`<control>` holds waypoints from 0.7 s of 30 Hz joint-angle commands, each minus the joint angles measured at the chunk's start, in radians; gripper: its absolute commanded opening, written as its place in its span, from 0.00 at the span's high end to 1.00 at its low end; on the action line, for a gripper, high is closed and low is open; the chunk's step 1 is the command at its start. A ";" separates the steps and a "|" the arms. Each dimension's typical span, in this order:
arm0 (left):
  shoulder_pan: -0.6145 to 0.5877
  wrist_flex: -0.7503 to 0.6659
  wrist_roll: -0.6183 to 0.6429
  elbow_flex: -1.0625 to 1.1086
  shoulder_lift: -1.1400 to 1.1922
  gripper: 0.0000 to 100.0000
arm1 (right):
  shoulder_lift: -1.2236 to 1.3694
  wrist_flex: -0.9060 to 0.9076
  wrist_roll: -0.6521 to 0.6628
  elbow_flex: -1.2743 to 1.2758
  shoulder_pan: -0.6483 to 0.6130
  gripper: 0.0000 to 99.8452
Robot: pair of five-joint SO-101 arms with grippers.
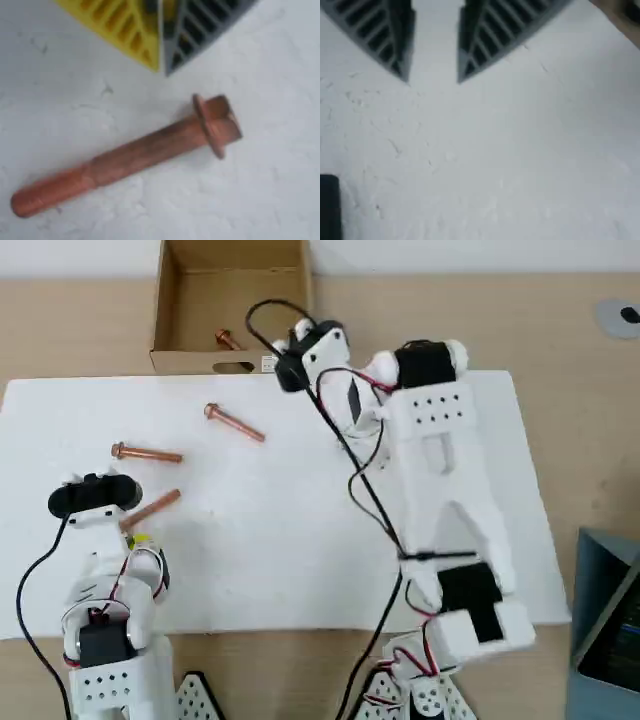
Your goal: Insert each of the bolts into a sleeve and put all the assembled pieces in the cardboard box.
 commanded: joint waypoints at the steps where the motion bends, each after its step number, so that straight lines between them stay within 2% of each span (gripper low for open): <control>1: -0.011 0.003 0.000 -0.008 -0.007 1.00 | 0.050 -0.046 0.092 0.002 0.038 0.93; 8: -0.011 0.003 0.000 -0.008 -0.007 1.00 | 0.151 -0.150 0.170 0.002 0.077 0.81; 21: -0.011 0.003 0.000 -0.008 -0.007 1.00 | 0.311 -0.261 0.206 0.002 0.077 0.81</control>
